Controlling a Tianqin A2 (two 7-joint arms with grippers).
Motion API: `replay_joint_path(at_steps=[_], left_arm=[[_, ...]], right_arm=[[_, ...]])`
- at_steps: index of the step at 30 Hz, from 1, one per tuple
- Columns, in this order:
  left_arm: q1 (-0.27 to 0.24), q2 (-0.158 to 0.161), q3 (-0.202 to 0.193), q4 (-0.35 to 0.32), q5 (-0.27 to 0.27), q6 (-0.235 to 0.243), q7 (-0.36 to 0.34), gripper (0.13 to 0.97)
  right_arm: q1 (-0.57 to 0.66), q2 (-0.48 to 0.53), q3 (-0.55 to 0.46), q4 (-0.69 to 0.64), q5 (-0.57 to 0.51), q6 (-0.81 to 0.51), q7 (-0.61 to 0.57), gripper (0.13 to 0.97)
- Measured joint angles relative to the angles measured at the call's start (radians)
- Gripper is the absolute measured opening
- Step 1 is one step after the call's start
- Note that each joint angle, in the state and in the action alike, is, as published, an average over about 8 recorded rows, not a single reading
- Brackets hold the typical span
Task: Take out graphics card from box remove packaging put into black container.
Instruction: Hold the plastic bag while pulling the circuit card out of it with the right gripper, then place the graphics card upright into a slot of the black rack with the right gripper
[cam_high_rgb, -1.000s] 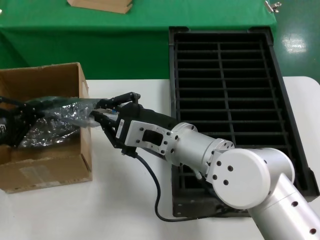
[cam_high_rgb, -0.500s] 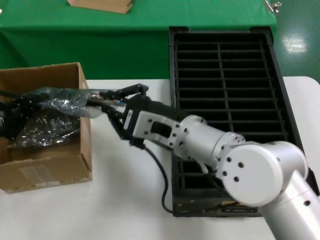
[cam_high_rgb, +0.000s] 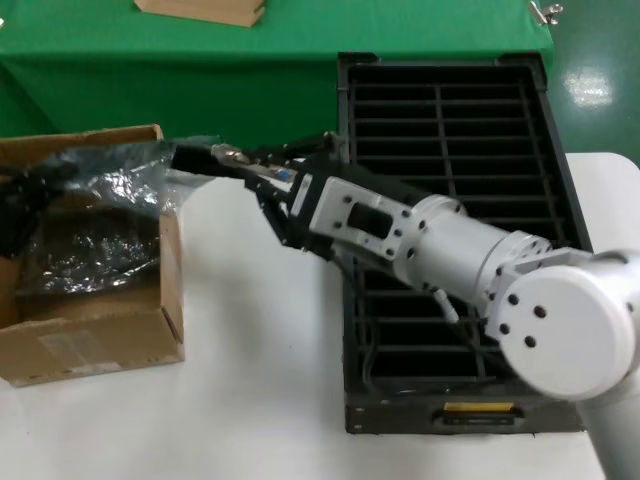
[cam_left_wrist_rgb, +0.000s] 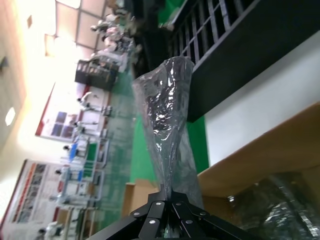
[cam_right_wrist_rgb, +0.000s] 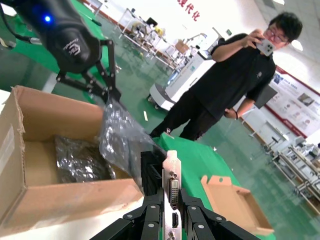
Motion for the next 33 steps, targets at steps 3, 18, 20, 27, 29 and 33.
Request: replay_joint_path(at_steps=[3, 18, 20, 27, 29, 33], left_arm=[[-0.008, 0.01, -0.018, 0.007, -0.014, -0.009, 0.005, 0.14], [-0.036, 0.08, -0.143, 0.02, -0.128, -0.034, -0.04, 0.14], [-0.04, 0.091, -0.157, 0.024, -0.142, -0.034, -0.049, 0.14], [-0.052, 0.129, -0.198, 0.037, -0.185, -0.041, -0.094, 0.139], [-0.055, 0.139, -0.207, 0.041, -0.195, -0.043, -0.108, 0.139], [-0.061, 0.156, -0.222, 0.048, -0.211, -0.044, -0.131, 0.139]], right_arm=[[0.015, 0.007, 0.013, 0.028, -0.029, -0.049, 0.044, 0.188], [0.188, 0.037, 0.019, 0.108, -0.201, -0.364, 0.267, 0.188], [0.217, 0.041, 0.011, 0.11, -0.216, -0.409, 0.29, 0.188], [0.325, 0.062, -0.04, 0.087, -0.231, -0.583, 0.351, 0.188], [0.355, 0.07, -0.056, 0.075, -0.228, -0.631, 0.365, 0.188], [0.419, 0.092, -0.096, 0.047, -0.212, -0.709, 0.392, 0.188]])
